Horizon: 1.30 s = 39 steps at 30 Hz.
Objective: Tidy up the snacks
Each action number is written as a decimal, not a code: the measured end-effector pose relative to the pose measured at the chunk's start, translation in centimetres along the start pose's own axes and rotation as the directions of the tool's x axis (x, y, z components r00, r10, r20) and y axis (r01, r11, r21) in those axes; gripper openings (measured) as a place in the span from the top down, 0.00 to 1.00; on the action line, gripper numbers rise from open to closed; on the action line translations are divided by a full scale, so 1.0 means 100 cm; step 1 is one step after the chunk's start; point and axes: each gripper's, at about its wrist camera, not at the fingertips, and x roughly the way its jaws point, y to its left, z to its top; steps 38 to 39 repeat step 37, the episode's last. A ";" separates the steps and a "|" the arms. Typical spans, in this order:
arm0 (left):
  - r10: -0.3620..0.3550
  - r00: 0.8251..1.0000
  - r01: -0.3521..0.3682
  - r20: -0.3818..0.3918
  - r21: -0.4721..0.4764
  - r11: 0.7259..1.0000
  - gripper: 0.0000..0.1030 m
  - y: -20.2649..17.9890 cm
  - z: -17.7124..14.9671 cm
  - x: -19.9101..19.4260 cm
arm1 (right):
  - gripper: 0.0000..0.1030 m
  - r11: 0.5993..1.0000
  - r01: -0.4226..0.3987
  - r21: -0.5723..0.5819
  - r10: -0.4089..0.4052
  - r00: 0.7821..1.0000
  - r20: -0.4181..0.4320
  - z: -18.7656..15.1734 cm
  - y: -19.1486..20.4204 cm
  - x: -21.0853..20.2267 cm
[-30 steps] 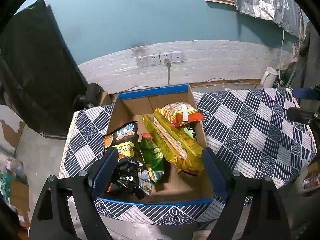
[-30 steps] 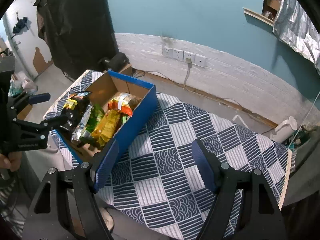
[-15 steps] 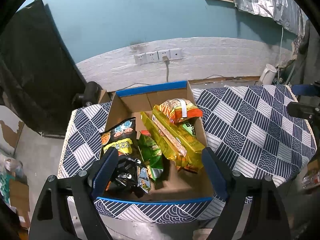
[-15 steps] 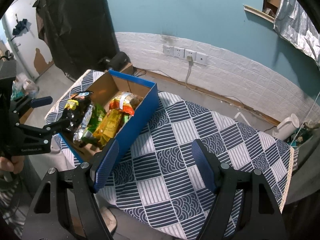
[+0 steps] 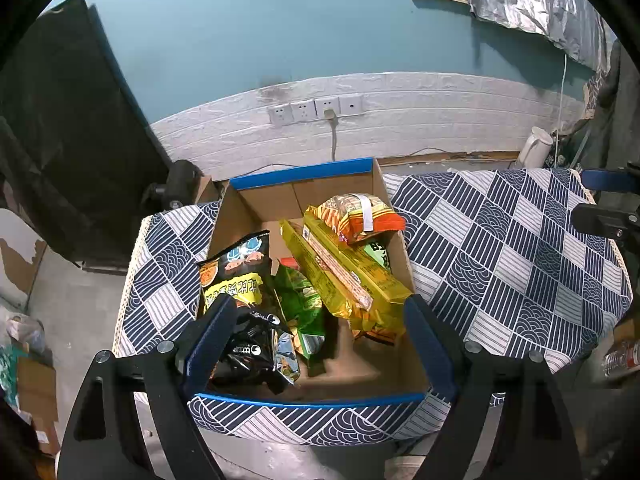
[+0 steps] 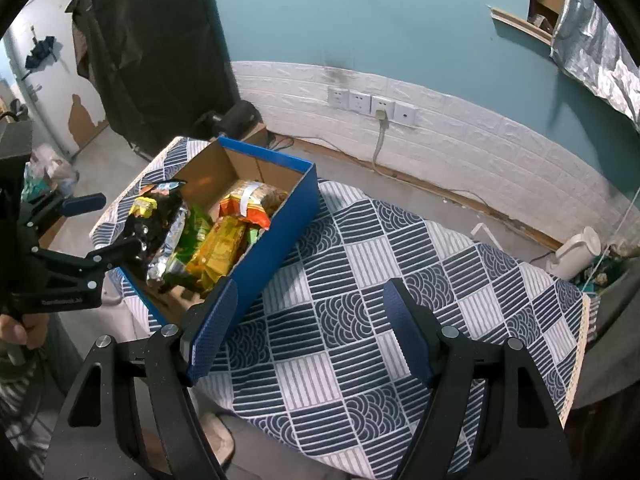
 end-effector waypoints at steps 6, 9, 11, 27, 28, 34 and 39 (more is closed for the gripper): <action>0.001 1.000 -0.001 -0.009 0.001 1.000 0.16 0.000 -0.001 0.002 | 0.26 1.000 0.005 0.004 -0.005 1.000 -0.004 0.000 -0.001 0.000; 0.000 1.000 0.000 -0.009 0.001 1.000 0.16 -0.001 -0.001 0.002 | 0.26 1.000 0.005 0.003 -0.005 1.000 -0.005 0.001 -0.001 0.000; 0.000 1.000 0.000 -0.008 0.002 1.000 0.16 0.000 -0.001 0.002 | 0.26 1.000 0.002 0.001 -0.002 1.000 -0.005 0.001 -0.001 0.000; 0.002 1.000 -0.002 -0.015 0.022 1.000 0.16 -0.003 -0.003 0.003 | 0.26 1.000 0.002 -0.005 -0.002 1.000 -0.008 0.000 -0.001 0.000; 0.002 1.000 -0.001 -0.015 0.022 1.000 0.16 -0.004 -0.003 0.003 | 0.26 1.000 0.002 -0.005 -0.002 1.000 -0.009 -0.001 -0.001 0.000; 0.001 1.000 -0.001 -0.011 0.022 1.000 0.16 -0.003 -0.003 0.002 | 0.26 1.000 0.002 -0.004 -0.002 1.000 -0.008 -0.002 0.000 0.000; 0.005 1.000 -0.005 -0.011 0.023 1.000 0.16 -0.004 -0.003 0.003 | 0.26 1.000 0.003 -0.004 -0.003 1.000 -0.008 -0.001 0.000 0.000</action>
